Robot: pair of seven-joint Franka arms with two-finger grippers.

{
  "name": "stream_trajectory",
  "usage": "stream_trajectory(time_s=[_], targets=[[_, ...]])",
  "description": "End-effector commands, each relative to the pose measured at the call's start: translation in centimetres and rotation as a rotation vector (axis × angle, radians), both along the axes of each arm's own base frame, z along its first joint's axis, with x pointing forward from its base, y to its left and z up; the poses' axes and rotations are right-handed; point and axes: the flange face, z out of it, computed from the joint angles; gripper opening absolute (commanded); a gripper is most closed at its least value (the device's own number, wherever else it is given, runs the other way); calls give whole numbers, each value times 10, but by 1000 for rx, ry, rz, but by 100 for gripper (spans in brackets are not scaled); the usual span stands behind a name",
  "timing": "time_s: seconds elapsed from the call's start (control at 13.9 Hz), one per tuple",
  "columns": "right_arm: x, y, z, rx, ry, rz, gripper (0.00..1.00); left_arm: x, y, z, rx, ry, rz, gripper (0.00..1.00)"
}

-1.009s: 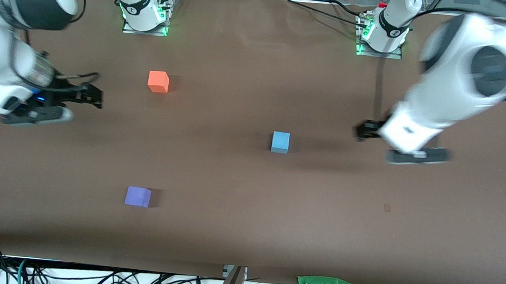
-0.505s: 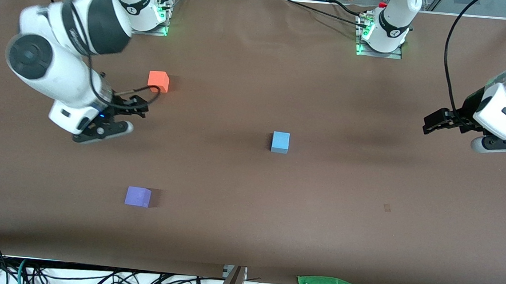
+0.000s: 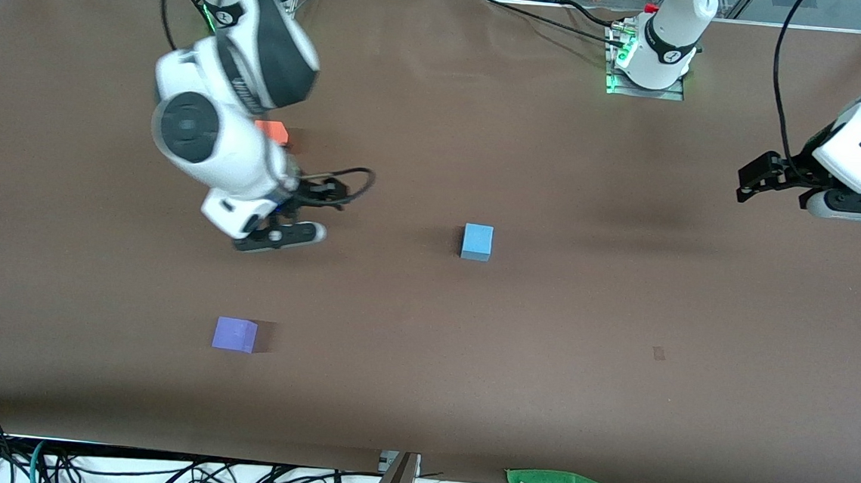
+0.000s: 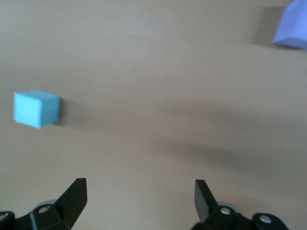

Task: Place blue block between orange and purple blocks
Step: 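Return the left gripper to rest while the right gripper reaches the block, then lower the right gripper over the blue block and grasp it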

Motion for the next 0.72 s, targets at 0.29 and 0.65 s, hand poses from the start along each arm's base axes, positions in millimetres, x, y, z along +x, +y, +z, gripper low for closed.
stream_trajectory(time_s=[0.29, 0.65], targets=[[-43, 148, -91, 62, -98, -143, 100, 3, 0, 10, 12, -2, -24, 100], [-70, 199, -147, 26, -129, -316, 100, 3, -2, 16, 18, -13, -30, 100]])
